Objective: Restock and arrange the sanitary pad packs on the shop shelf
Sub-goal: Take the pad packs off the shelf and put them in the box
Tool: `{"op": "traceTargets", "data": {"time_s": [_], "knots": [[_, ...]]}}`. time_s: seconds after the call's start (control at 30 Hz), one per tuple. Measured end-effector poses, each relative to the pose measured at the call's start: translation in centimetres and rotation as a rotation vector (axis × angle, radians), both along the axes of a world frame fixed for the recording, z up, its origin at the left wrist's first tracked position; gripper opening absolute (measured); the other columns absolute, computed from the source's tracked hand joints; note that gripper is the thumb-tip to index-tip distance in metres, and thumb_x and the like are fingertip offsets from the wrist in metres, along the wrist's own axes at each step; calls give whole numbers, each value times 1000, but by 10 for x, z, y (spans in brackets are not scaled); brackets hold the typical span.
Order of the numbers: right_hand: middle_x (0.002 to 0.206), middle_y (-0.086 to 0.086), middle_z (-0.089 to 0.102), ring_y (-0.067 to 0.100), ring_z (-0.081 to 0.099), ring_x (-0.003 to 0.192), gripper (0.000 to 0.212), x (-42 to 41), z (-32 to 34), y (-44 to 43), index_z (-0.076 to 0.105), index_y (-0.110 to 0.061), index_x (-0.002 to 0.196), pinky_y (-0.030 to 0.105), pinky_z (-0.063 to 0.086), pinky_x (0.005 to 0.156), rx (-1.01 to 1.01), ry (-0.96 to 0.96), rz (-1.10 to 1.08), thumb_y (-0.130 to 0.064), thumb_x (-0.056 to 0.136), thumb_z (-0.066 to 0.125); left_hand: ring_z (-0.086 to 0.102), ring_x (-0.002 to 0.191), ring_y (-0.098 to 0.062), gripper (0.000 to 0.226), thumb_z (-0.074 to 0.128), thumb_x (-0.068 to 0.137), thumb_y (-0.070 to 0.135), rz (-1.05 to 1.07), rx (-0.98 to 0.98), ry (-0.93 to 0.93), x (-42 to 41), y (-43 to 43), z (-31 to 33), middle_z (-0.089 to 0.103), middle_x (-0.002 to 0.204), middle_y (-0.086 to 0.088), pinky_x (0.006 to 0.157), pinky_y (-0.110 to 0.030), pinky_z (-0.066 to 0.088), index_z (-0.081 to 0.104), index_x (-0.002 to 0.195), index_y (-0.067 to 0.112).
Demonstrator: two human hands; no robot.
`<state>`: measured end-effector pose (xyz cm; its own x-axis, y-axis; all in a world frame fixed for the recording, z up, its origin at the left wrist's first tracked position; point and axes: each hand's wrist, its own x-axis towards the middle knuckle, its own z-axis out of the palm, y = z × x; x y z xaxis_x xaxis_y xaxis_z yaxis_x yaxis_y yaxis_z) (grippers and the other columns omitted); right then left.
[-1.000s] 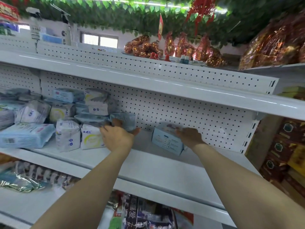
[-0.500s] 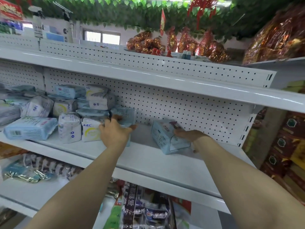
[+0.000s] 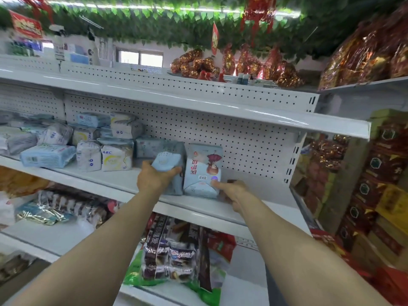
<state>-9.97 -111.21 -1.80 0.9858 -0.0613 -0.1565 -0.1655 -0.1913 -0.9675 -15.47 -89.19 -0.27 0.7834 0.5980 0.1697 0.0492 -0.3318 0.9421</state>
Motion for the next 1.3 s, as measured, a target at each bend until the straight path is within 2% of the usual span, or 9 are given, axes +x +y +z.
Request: {"op": "traceTargets", "data": {"time_s": [0.13, 0.23, 0.43, 0.67, 0.77, 0.9, 1.03, 1.2, 1.3], "knots": [[100, 1, 73, 11, 63, 81, 44, -25, 5, -16, 71, -9, 113, 25, 49, 72, 31, 17, 92, -31, 78, 87, 59, 101, -24, 83, 92, 63, 46, -42, -214, -72, -34, -12, -7, 60, 114, -3, 81, -34, 49, 48, 125, 11], [109, 3, 76, 21, 67, 106, 66, -38, 6, -31, 73, -11, 114, 40, 51, 102, 97, 52, 145, -43, 61, 94, 69, 93, -26, 85, 94, 50, 51, -99, -381, -92, -55, -13, -10, 70, 107, -9, 74, -34, 56, 61, 114, 6], [106, 14, 75, 30, 70, 102, 36, -77, 19, -52, 68, -8, 112, 46, 57, 93, 262, 105, 268, -28, 84, 81, 69, 79, -23, 53, 84, 78, 29, -141, -597, -138, -90, -38, -24, 71, 95, -11, 66, -31, 57, 58, 111, -4], [93, 14, 71, 29, 68, 90, 25, -139, 21, -138, 65, -8, 100, 47, 54, 96, 346, 125, 148, -17, 84, 81, 70, 87, -28, 57, 82, 79, 37, -183, -788, -146, -118, -117, -42, 72, 106, -14, 57, -31, 55, 60, 115, 0], [92, 14, 73, 28, 69, 90, 18, -167, 26, -200, 65, -7, 97, 43, 56, 95, 433, 88, 51, -9, 85, 78, 70, 91, -27, 87, 88, 53, 57, -229, -826, -117, -131, -174, -49, 73, 108, -11, 68, -34, 56, 65, 118, 4], [91, 11, 76, 23, 71, 83, 10, -206, 30, -283, 68, -5, 100, 28, 59, 55, 482, 48, -53, -5, 90, 71, 67, 94, -22, 81, 84, 59, 63, -333, -848, -39, -155, -265, -56, 72, 107, -7, 74, -32, 53, 65, 118, 10], [91, 11, 77, 23, 75, 78, 13, -245, 22, -359, 69, -6, 103, 36, 58, 79, 469, 10, -155, -10, 90, 71, 66, 85, -18, 56, 81, 77, 49, -409, -911, 25, -176, -348, -68, 71, 103, -7, 62, -26, 50, 63, 115, 11], [69, 3, 76, 17, 74, 65, 10, -287, -7, -425, 69, -9, 98, 32, 56, 84, 497, 10, -286, -13, 89, 72, 65, 84, -17, 32, 78, 84, 40, -502, -911, 96, -201, -416, -83, 68, 93, -4, 92, -33, 54, 61, 94, 14], [71, 4, 76, 20, 73, 79, 16, -305, -38, -448, 71, -8, 101, 37, 52, 100, 514, 57, -357, -13, 87, 75, 64, 84, -17, 35, 78, 85, 34, -537, -897, 171, -202, -440, -109, 67, 94, -6, 83, -32, 52, 62, 105, 10]]}}
